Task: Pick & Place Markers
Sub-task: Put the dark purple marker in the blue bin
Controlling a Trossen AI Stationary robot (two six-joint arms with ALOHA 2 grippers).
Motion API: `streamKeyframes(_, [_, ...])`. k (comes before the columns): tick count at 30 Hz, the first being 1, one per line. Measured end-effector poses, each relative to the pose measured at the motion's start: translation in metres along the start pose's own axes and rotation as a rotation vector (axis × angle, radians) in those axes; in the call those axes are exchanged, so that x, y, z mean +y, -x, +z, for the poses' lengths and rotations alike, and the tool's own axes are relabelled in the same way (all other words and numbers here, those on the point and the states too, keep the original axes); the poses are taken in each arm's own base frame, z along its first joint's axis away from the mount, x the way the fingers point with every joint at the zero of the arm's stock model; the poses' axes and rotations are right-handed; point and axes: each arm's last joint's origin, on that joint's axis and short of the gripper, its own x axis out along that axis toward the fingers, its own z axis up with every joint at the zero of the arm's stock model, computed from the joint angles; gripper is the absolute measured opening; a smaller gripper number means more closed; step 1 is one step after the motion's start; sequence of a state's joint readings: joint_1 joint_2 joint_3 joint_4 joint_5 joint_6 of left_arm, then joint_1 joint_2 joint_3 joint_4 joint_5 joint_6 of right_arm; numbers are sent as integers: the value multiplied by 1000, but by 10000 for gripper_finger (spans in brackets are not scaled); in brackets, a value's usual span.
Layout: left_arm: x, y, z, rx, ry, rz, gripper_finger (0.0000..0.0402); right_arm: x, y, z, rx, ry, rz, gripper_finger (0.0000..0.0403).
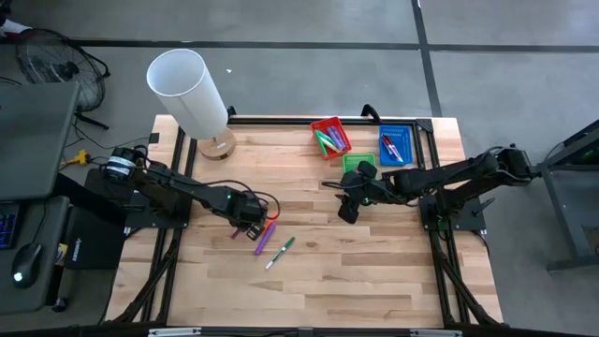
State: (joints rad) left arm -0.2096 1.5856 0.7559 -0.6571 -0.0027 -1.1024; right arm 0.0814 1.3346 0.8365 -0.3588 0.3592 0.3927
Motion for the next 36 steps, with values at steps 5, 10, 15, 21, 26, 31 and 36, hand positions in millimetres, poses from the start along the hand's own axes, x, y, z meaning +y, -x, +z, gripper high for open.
streamKeyframes(5, [0,0,0,-8,-18,3,24,0,0,0,0,0,-1,169])
streamKeyframes(10, [0,0,0,-19,-34,5,23,0,0,0,2,1,-2,169])
streamKeyframes(15, [0,0,1,-32,-35,9,23,0,0,0,2,1,-2,169])
streamKeyframes(21, [0,0,1,-50,-38,16,23,0,0,0,3,1,-2,170])
streamKeyframes(26, [-1,0,2,-58,-60,16,23,0,0,0,3,1,-2,170])
streamKeyframes(31, [-4,3,4,-78,-81,21,23,0,0,-1,12,5,-6,170])
streamKeyframes(36, [-13,16,10,-111,-136,33,23,-1,0,-2,19,8,-9,170])
